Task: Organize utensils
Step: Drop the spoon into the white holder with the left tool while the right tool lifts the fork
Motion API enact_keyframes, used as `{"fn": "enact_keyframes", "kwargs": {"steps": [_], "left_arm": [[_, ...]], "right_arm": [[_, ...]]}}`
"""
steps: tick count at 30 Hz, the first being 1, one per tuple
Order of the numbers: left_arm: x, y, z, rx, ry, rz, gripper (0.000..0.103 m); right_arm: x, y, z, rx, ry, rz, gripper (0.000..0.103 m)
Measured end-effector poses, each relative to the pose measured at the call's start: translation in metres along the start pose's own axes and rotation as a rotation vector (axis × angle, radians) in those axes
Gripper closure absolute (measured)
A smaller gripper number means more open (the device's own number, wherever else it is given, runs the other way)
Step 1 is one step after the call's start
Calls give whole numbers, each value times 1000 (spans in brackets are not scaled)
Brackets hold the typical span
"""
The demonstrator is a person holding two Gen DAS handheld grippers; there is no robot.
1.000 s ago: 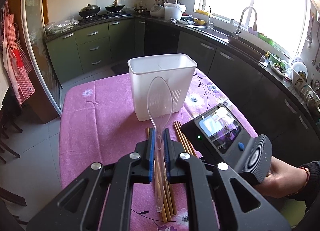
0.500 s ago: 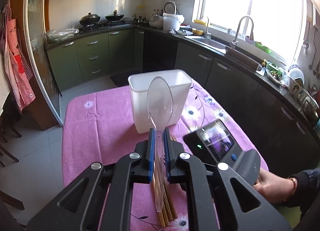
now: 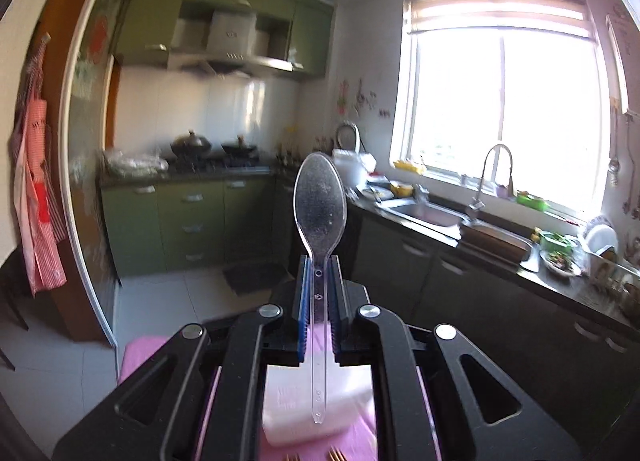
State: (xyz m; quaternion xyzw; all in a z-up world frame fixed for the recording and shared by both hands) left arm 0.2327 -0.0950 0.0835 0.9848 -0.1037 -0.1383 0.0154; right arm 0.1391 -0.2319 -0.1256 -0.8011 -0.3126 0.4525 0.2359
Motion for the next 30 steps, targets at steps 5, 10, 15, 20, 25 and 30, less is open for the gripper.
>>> {"fn": "enact_keyframes", "kwargs": {"steps": [5, 10, 15, 20, 25, 30], "left_arm": [[51, -1, 11, 3, -20, -50, 94], [78, -4, 38, 10, -82, -75, 94], [78, -2, 65, 46, -121, -92, 94], [81, -6, 89, 54, -168, -95, 87], [68, -16, 95, 49, -165, -95, 57], [33, -28, 86, 42, -130, -102, 57]], "right_arm": [[-10, 12, -8, 12, 50, -11, 94], [-29, 17, -19, -3, 103, -6, 94], [-48, 13, -34, -40, 147, 12, 94], [-61, -10, -67, -100, 202, 44, 94], [-70, -32, -113, -148, 273, 79, 94], [-66, -50, -168, -190, 385, 109, 94]]}}
Point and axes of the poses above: each gripper's, at about its wrist camera, not at the fingertips, and x roughly the way its jaws point, y to its right, z to its underside, the point moved 2 cm from there along x, roughly the way its jaws point, and after that the axes turned 5 degrees about -z, right-handed, at the moved point
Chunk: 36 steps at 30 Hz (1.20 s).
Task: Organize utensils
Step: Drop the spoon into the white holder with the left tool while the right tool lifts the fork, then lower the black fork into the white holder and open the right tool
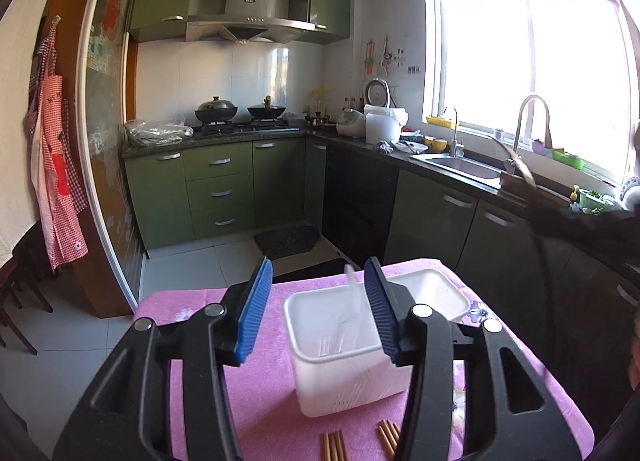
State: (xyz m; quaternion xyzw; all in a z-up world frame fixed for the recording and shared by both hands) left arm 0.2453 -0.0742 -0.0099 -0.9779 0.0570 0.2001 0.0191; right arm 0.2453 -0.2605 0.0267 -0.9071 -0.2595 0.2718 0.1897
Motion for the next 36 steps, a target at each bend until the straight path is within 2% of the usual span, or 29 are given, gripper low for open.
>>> {"fn": "enact_keyframes", "kwargs": {"steps": [6, 10, 14, 20, 25, 31, 36], "left_arm": [[-46, -16, 0, 34, 27, -31, 56], [-67, -25, 5, 51, 35, -45, 55], [-76, -32, 8, 43, 22, -47, 54], [-70, -33, 19, 38, -64, -22, 54], [-70, -24, 28, 55, -100, -25, 54], [-70, -15, 37, 84, -153, -10, 54], [-46, -7, 61, 79, -348, 42, 54]], "right_arm": [[41, -7, -41, -92, 151, 123, 94], [73, -3, -37, -155, 185, 187, 94], [88, 8, -22, -170, 176, 194, 94], [79, 13, 7, -208, 177, 211, 93], [74, 15, 26, -241, 162, 229, 91], [50, 15, 40, -218, 182, 199, 87], [10, 11, 58, -205, 177, 222, 76]]}}
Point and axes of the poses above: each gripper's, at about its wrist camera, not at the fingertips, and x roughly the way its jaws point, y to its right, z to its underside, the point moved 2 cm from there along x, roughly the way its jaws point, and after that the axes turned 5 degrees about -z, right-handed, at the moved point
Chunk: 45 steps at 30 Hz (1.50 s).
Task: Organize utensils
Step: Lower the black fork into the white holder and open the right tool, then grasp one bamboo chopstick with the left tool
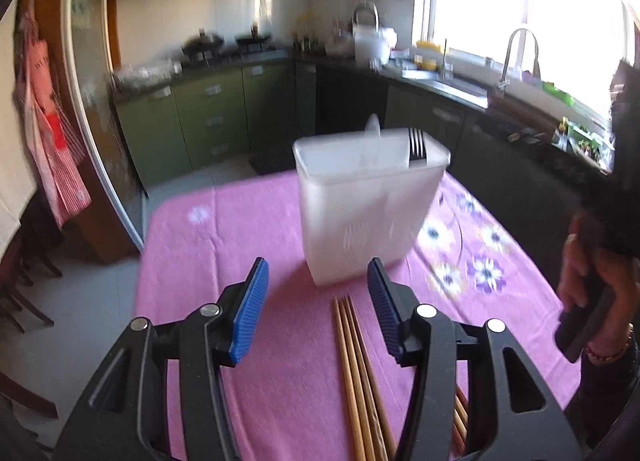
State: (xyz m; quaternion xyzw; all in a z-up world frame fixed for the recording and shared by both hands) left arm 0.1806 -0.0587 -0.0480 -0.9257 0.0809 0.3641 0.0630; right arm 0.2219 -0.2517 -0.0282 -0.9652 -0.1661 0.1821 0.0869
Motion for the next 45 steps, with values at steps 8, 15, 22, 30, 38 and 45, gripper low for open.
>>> {"fn": "enact_keyframes", "kwargs": {"steps": [8, 15, 22, 30, 38, 45], "left_arm": [[75, 5, 35, -11, -323, 37, 68], [99, 9, 55, -8, -440, 51, 84], [108, 10, 57, -1, -487, 65, 89], [117, 24, 57, 45, -501, 45, 90], [127, 42, 55, 68, -515, 34, 94], [122, 20, 54, 13, -495, 38, 97]], "right_arm": [[-20, 10, 60, -23, -222, 41, 76], [-14, 24, 97, 0, -319, 41, 76], [-10, 23, 100, 11, -332, 17, 70], [-7, 23, 98, 14, -345, 13, 70], [-4, 15, 98, -7, -364, 5, 70], [-6, 14, 97, -17, -378, 4, 70]]}}
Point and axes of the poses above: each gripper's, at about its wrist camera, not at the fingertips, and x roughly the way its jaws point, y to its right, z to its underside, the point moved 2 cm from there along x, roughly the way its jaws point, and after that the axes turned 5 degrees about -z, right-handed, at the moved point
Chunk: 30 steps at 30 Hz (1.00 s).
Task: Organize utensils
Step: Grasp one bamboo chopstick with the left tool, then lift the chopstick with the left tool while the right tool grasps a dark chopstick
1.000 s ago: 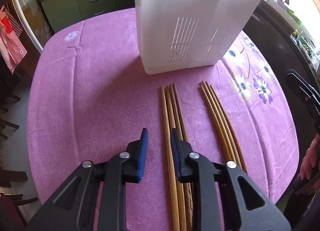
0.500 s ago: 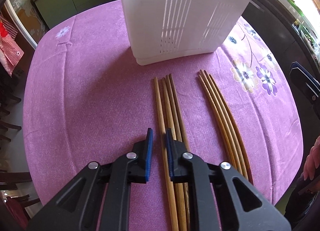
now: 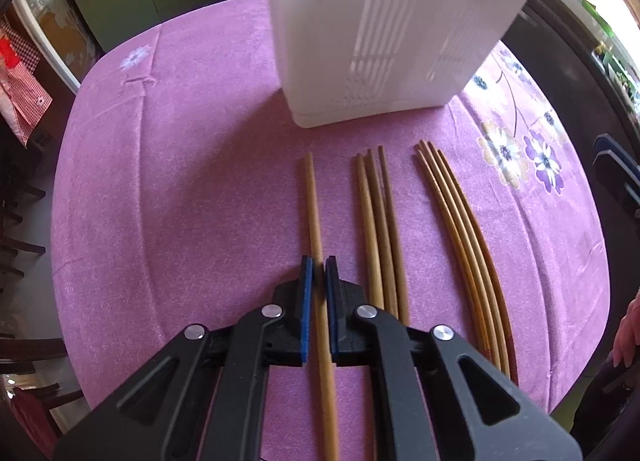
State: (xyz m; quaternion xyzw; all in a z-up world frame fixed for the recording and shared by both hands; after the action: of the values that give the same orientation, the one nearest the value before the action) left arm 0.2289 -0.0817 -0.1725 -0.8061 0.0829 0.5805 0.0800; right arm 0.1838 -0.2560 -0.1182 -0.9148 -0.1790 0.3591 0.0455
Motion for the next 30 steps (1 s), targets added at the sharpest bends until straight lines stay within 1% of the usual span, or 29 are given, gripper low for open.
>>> {"fn": "enact_keyframes", "kwargs": {"steps": [3, 4, 6, 8, 9, 11, 13, 14, 16, 18, 22, 26, 29, 30], "left_arm": [[-17, -11, 3, -20, 61, 14, 97], [-29, -13, 3, -27, 101, 19, 97], [-46, -18, 6, -31, 152, 21, 97], [-71, -24, 8, -36, 231, 23, 97], [-81, -27, 10, -38, 257, 23, 97], [-103, -33, 19, -47, 332, 29, 97], [-124, -30, 26, -49, 404, 24, 97], [-130, -32, 27, -49, 431, 23, 97], [-148, -31, 37, -44, 499, 12, 97], [-161, -32, 46, -36, 551, -6, 97], [-170, -29, 62, -21, 601, -30, 97], [-174, -27, 72, -13, 622, -39, 97], [-176, -30, 75, -13, 624, -37, 97], [-177, -30, 75, -14, 623, -36, 97]], "right_arm": [[7, 0, 1, 0, -44, -19, 65], [10, 0, 2, 0, -60, -23, 64], [18, 0, 4, 1, -96, -30, 64], [25, 0, 5, 9, -121, -40, 64], [28, 0, 5, 11, -135, -41, 64], [36, 0, 7, 13, -164, -49, 64], [45, 1, 11, 27, -204, -69, 64], [50, 1, 12, 33, -228, -81, 65], [59, -1, 14, 34, -261, -93, 73], [64, -3, 15, 34, -283, -96, 75], [71, -8, 15, 20, -305, -94, 81], [83, -16, 15, 23, -358, -117, 82], [91, -18, 15, 25, -386, -116, 83], [92, -18, 15, 25, -392, -118, 84]]}}
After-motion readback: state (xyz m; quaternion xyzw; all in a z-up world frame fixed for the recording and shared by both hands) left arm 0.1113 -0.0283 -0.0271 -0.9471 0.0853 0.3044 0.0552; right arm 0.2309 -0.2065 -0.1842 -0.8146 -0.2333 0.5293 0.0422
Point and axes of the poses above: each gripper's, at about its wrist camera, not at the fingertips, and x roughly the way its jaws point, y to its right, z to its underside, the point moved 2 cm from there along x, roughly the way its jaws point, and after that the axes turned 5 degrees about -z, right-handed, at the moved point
